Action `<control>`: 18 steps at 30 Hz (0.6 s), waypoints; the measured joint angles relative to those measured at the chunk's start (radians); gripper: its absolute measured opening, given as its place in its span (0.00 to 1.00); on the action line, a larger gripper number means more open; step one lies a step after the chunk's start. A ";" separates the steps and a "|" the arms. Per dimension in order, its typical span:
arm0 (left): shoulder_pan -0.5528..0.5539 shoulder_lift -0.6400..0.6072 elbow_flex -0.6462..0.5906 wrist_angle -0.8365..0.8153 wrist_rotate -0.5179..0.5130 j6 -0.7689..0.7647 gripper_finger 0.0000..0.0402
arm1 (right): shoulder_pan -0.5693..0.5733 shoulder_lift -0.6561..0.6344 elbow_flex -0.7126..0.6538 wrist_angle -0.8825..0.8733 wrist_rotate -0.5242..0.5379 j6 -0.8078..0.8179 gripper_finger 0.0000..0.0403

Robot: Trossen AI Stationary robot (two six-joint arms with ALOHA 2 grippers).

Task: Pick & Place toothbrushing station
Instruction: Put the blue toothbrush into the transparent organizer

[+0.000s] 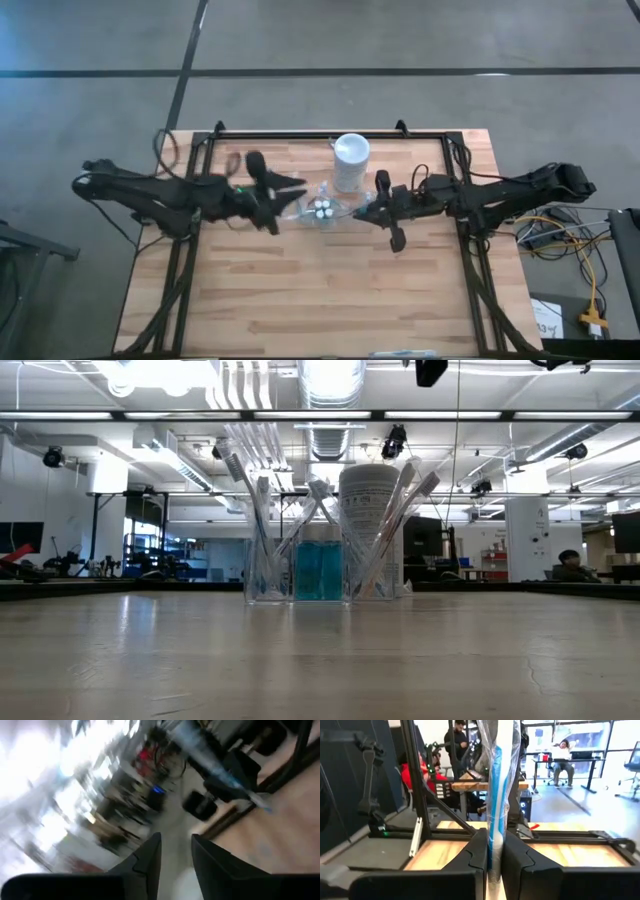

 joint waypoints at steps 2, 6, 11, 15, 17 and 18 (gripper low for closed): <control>0.035 -0.049 0.000 -0.111 0.038 -0.209 0.27 | 0.000 -0.014 -0.005 -0.015 0.001 -0.031 0.05; 0.136 -0.138 -0.084 -0.237 0.283 -0.532 0.27 | 0.000 -0.035 -0.029 -0.029 0.032 -0.107 0.05; 0.232 -0.236 -0.357 -0.088 0.513 -0.766 0.26 | -0.001 -0.040 -0.080 -0.037 0.097 -0.178 0.05; 0.249 -0.300 -0.631 0.200 0.515 -0.867 0.23 | -0.001 -0.025 -0.134 0.013 0.118 -0.214 0.05; 0.248 -0.324 -0.760 0.370 0.512 -0.922 0.21 | 0.001 -0.017 -0.163 0.076 0.122 -0.220 0.05; 0.248 -0.334 -0.814 0.451 0.503 -0.961 0.20 | 0.001 -0.012 -0.180 0.116 0.122 -0.222 0.05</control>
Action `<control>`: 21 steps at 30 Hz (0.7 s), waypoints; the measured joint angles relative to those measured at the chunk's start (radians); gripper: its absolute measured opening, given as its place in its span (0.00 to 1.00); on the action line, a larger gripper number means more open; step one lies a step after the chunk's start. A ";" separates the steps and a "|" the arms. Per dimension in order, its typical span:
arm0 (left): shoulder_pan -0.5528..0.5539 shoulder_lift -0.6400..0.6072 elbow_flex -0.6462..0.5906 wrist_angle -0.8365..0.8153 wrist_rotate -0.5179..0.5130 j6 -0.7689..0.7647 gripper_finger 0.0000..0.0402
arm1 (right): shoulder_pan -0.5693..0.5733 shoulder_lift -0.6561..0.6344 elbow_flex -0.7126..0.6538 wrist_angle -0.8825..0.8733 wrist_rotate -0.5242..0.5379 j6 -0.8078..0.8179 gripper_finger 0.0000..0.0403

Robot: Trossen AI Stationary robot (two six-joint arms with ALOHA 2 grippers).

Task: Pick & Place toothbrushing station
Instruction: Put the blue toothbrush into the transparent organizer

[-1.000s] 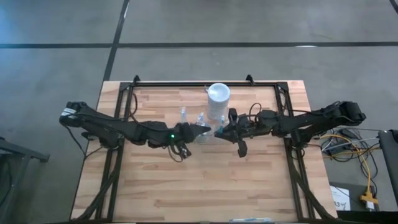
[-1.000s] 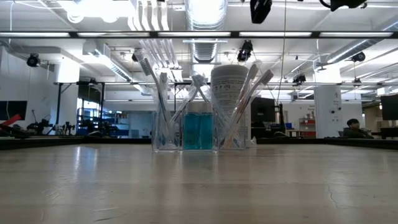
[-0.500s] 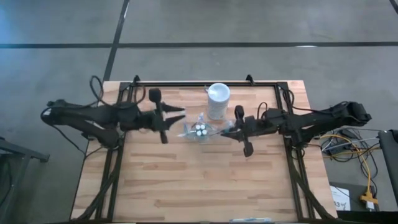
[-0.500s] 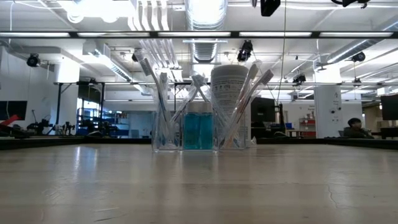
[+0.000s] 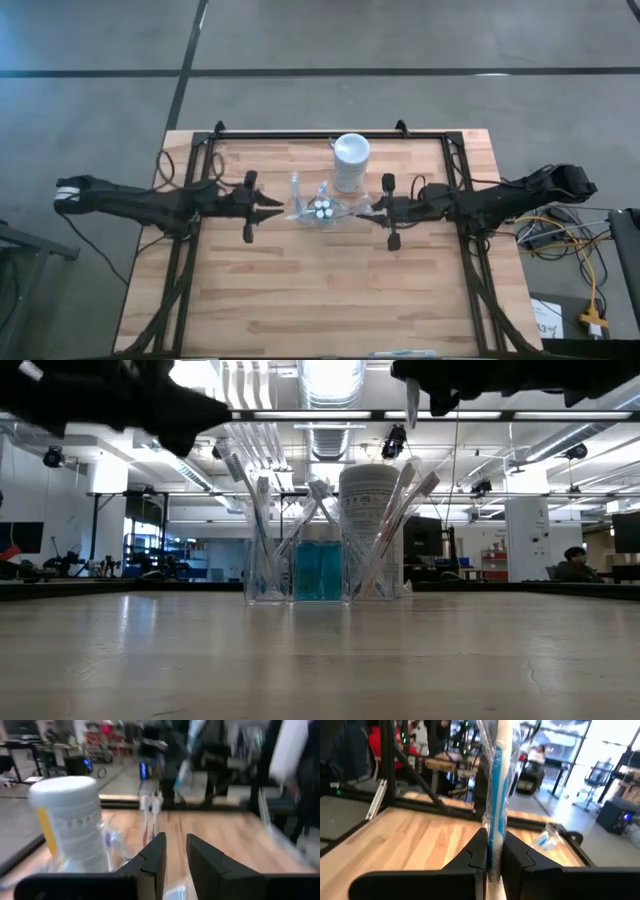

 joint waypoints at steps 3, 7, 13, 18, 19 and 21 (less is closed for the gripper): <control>0.001 -0.018 -0.139 0.199 -0.041 -0.108 0.17 | -0.001 0.001 -0.041 0.065 0.004 -0.021 0.05; 0.001 -0.021 -0.226 0.304 -0.061 -0.162 0.11 | 0.000 0.000 -0.079 0.100 0.012 -0.041 0.05; 0.000 -0.006 -0.201 0.309 -0.061 -0.194 0.04 | 0.000 0.021 -0.114 0.137 0.013 -0.045 0.05; -0.001 0.027 -0.155 0.304 -0.059 -0.177 0.01 | 0.000 0.054 -0.130 0.197 0.013 -0.041 0.05; -0.001 0.037 -0.142 0.298 -0.059 -0.176 0.01 | 0.000 0.059 -0.130 0.197 0.013 -0.041 0.05; -0.001 0.052 -0.114 0.290 -0.059 -0.179 0.02 | 0.000 0.065 -0.130 0.211 0.013 -0.040 0.05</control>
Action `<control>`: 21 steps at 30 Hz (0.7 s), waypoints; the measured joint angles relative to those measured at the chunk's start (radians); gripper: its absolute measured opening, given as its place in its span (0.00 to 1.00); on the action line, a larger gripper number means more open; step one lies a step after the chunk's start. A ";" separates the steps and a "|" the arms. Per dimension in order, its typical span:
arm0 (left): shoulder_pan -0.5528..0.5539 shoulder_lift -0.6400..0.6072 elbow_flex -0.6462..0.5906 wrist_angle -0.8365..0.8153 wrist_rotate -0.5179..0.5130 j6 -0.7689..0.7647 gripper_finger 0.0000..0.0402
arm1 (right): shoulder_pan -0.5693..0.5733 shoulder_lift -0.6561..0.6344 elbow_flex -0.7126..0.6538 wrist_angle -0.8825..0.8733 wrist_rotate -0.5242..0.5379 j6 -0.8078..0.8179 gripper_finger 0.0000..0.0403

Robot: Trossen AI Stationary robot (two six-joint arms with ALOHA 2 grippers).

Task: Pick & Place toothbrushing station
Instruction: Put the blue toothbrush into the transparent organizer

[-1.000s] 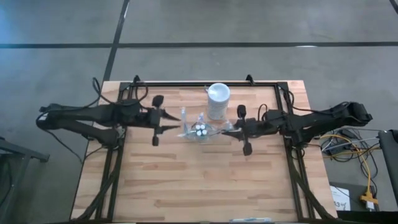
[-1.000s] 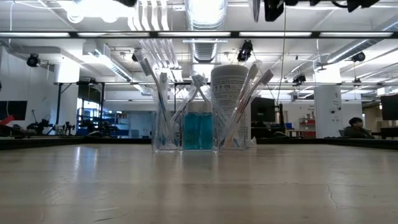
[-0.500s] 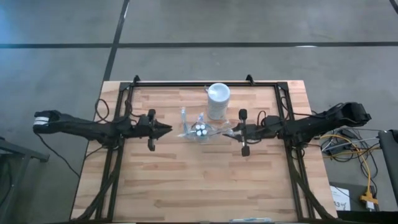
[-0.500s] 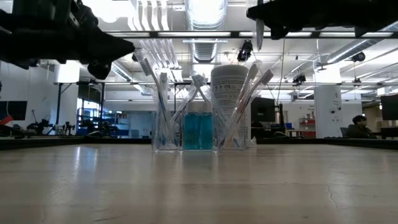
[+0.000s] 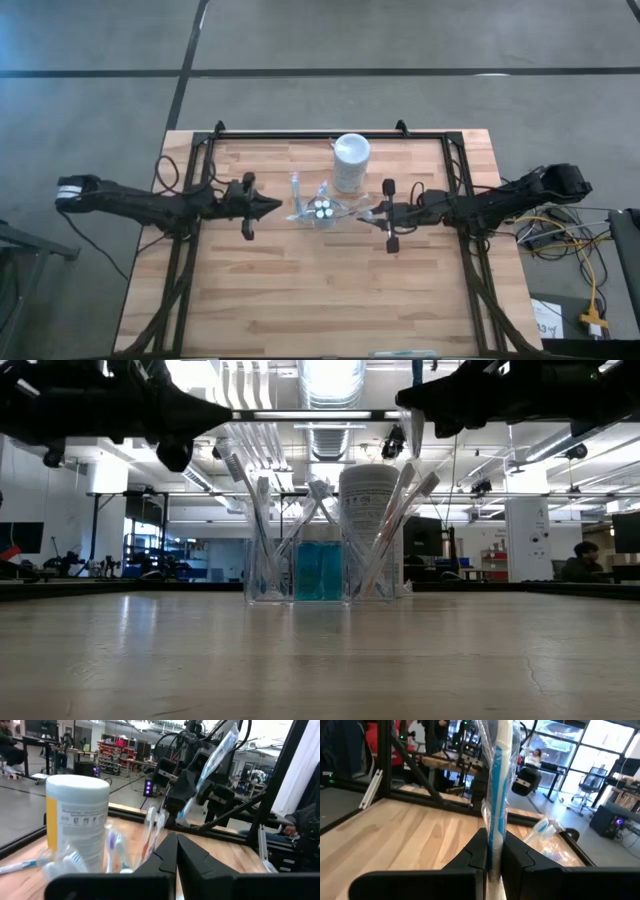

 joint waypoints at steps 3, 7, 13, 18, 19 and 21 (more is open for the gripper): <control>-0.002 0.035 0.044 -0.003 0.001 -0.013 0.05 | 0.000 0.003 0.000 0.000 0.000 0.005 0.05; -0.015 0.098 0.102 -0.064 0.001 0.039 0.14 | 0.009 0.003 0.000 0.004 -0.001 0.030 0.06; -0.024 0.208 0.239 -0.068 0.012 0.101 0.31 | 0.010 0.003 0.016 0.012 -0.003 0.031 0.07; -0.024 0.297 0.352 -0.096 0.014 0.140 0.42 | 0.010 0.003 0.027 0.011 -0.003 0.022 0.05; -0.024 0.317 0.376 -0.096 0.014 0.146 0.43 | 0.010 0.003 0.030 0.011 -0.003 0.020 0.05; -0.024 0.357 0.425 -0.092 0.014 0.154 0.46 | 0.010 0.003 0.034 0.008 -0.003 0.015 0.05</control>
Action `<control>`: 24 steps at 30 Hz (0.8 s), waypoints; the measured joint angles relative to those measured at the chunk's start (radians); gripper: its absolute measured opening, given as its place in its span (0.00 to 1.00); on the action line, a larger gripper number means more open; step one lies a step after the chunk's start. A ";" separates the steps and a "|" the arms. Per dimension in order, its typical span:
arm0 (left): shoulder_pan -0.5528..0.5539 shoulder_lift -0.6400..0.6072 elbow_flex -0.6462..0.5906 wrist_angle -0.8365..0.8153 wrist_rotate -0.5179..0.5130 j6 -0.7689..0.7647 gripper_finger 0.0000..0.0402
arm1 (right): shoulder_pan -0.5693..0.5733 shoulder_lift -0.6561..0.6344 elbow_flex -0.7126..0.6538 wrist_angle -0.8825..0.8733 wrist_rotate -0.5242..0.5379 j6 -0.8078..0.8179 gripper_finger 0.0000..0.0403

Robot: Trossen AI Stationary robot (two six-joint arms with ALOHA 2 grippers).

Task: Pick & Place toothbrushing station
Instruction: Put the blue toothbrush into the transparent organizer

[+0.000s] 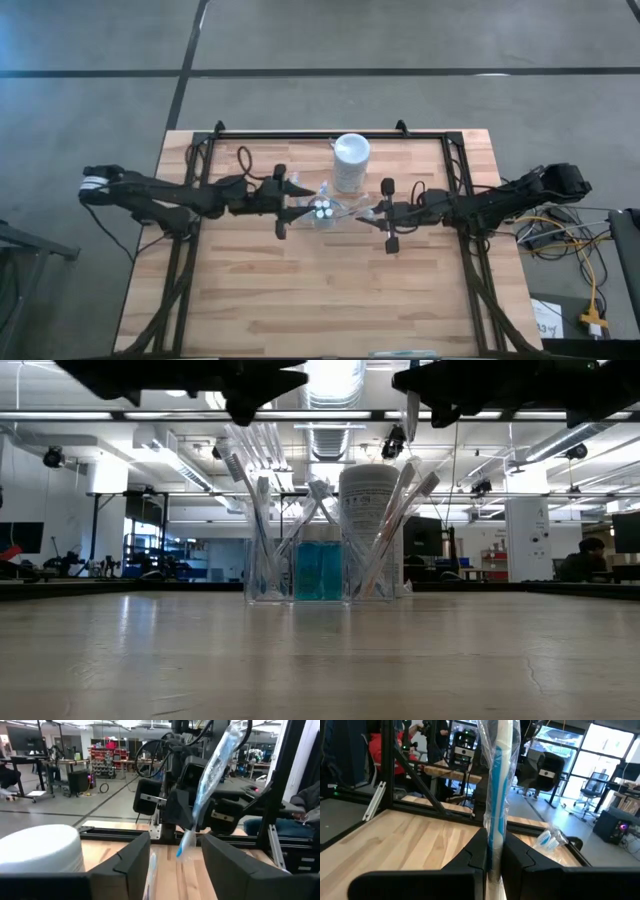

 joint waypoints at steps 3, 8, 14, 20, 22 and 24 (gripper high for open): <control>0.000 0.060 0.076 -0.003 0.005 0.015 0.49 | 0.000 0.000 0.008 0.003 0.000 0.000 0.06; 0.000 0.155 0.192 -0.015 0.047 0.023 0.51 | -0.002 0.011 0.009 -0.017 0.000 0.010 0.06; 0.000 0.276 0.328 -0.073 0.101 0.063 0.51 | -0.013 0.029 0.010 -0.021 0.003 0.008 0.06; 0.000 0.366 0.427 -0.123 0.127 0.078 0.51 | -0.021 0.047 0.023 -0.014 0.002 0.010 0.06; 0.000 0.387 0.452 -0.132 0.133 0.078 0.51 | -0.024 0.046 0.023 -0.016 0.002 0.011 0.06; 0.000 0.403 0.471 -0.154 0.134 0.083 0.51 | -0.027 0.048 0.023 -0.015 0.002 0.012 0.06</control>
